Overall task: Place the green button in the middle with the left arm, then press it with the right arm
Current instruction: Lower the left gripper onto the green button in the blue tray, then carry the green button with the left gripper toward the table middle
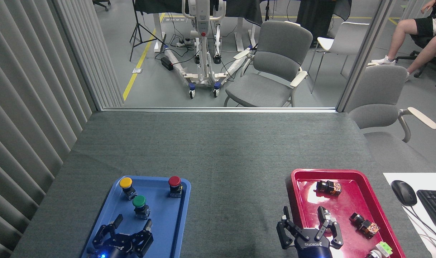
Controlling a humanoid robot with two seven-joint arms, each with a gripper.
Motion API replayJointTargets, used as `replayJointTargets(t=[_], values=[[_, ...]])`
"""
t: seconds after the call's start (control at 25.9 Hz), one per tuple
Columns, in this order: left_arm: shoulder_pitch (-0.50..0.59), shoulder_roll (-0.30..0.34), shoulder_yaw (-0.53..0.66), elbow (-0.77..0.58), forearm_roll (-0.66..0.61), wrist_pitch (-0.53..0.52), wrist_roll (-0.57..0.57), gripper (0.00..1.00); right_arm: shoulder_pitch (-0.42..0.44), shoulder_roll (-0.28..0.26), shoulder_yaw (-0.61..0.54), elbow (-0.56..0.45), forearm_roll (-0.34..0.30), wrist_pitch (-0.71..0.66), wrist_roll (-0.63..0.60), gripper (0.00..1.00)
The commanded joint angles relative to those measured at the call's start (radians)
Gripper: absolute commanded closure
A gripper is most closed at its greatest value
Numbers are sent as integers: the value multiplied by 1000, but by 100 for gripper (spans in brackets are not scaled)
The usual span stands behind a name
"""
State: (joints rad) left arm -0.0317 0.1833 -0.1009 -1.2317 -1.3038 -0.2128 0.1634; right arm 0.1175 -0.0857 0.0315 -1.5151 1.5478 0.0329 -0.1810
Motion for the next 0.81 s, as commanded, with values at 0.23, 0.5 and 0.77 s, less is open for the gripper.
replayJointTargets(t=[0.23,0.5,0.77], values=[[-139,-5,-43,176,-12,12,25,1,4,-29,1,-5,0,-2,3,1],[-194,-5,-62,281,-14,12,39,5,10,-46,-64,-5,-2,-45,3,0],[-221,-7,-68,324,-12,16,42,23,22,-49,-64,-8,-3,-61,-5,1]])
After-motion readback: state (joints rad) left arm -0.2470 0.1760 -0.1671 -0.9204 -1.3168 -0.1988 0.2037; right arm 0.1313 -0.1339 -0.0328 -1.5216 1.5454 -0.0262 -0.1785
